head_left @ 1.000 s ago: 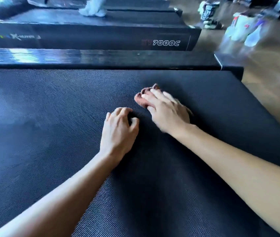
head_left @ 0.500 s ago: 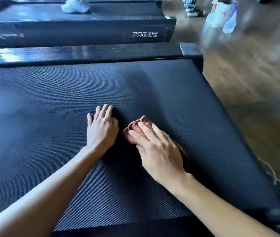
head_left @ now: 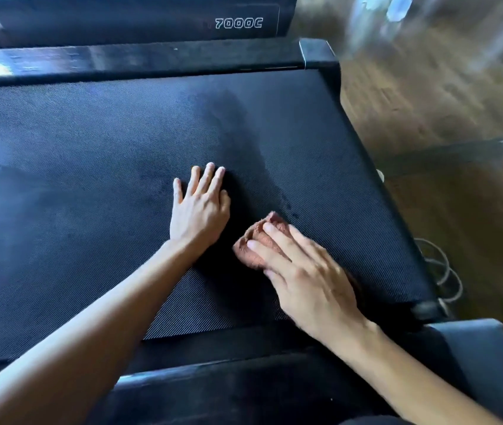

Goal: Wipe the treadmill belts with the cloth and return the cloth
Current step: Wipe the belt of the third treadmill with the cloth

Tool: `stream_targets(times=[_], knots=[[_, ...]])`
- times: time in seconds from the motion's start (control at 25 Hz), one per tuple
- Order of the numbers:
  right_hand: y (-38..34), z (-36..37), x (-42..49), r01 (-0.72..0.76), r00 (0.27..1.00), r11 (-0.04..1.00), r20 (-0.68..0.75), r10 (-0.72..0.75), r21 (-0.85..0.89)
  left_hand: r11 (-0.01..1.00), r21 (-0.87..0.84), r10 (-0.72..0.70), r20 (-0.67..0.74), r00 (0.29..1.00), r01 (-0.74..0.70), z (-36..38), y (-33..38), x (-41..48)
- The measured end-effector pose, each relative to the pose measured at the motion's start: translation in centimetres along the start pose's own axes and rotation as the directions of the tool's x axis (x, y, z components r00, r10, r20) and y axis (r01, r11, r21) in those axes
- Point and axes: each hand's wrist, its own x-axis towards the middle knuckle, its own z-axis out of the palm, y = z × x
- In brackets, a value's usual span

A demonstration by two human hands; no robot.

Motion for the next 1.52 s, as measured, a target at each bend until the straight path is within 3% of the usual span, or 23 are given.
stream_targets(times=[0.08, 0.28, 0.4, 0.44, 0.6, 0.76, 0.8, 0.88, 0.96, 1.12, 1.32, 1.36, 1.48, 1.52], knots=[[-0.1, 0.4, 1.7, -0.136, 0.991, 0.991, -0.021, 0.136, -0.017, 1.000, -0.013, -0.022, -0.003, 1.000, 0.022, 0.1, -0.2, 0.1], [0.5, -0.2, -2.5, 0.095, 0.995, 0.996, -0.029, -0.095, -0.001, 0.999, -0.026, -0.029, -0.015, 0.999, 0.029, 0.0, -0.1, 0.2], [1.5, -0.2, 1.6, -0.133, 0.989, 0.991, -0.065, 0.133, -0.003, 0.999, -0.032, -0.039, -0.013, 0.999, 0.038, 0.1, -0.2, 0.4], [0.6, 0.3, 1.7, -0.142, 0.988, 0.990, -0.056, 0.142, -0.001, 0.999, -0.034, -0.039, -0.010, 0.999, 0.038, 0.1, -0.2, 0.4], [0.1, 0.4, -2.7, 0.143, 0.990, 0.990, -0.019, -0.143, -0.002, 0.999, -0.031, -0.031, -0.014, 0.999, 0.031, 0.1, -0.2, 0.2], [1.4, 0.1, 3.3, -0.186, 0.981, 0.983, -0.052, 0.186, 0.014, 0.999, -0.044, -0.033, -0.012, 0.999, 0.033, 0.0, -0.1, 0.3], [0.3, 0.7, 3.0, -0.163, 0.985, 0.986, -0.046, 0.164, 0.017, 0.998, -0.045, -0.034, -0.012, 0.999, 0.033, 0.0, -0.1, 0.2], [-1.3, 1.2, -0.5, 0.046, 0.999, 0.999, -0.022, -0.046, 0.004, 0.999, -0.040, -0.031, -0.021, 0.999, 0.030, 0.1, -0.1, 0.2], [0.7, 0.4, -1.5, 0.146, 0.989, 0.989, -0.031, -0.145, 0.015, 0.999, -0.043, -0.028, -0.014, 1.000, 0.027, 0.2, -0.2, 0.2], [2.8, 0.4, 6.3, -0.181, 0.981, 0.984, -0.064, 0.181, 0.005, 0.999, -0.046, -0.026, -0.011, 1.000, 0.026, 0.3, -0.3, 0.3], [1.4, 0.9, 1.3, 0.124, 0.992, 0.992, -0.003, -0.124, 0.030, 0.998, -0.046, 0.039, -0.126, 0.991, -0.045, -0.8, -1.6, 2.5], [2.6, 0.9, 3.0, 0.095, 0.995, 0.995, 0.009, -0.095, 0.025, 0.998, -0.046, 0.027, -0.121, 0.992, -0.033, -1.0, -2.1, 3.6], [4.0, 1.7, 11.4, -0.193, 0.981, 0.981, 0.039, 0.192, 0.026, 1.000, -0.023, -0.021, -0.072, 0.997, 0.020, -0.4, -3.9, 7.4], [3.2, 2.3, 12.1, -0.194, 0.981, 0.981, 0.015, 0.194, 0.030, 1.000, -0.012, -0.021, -0.058, 0.998, 0.020, -0.1, -4.5, 8.7]])
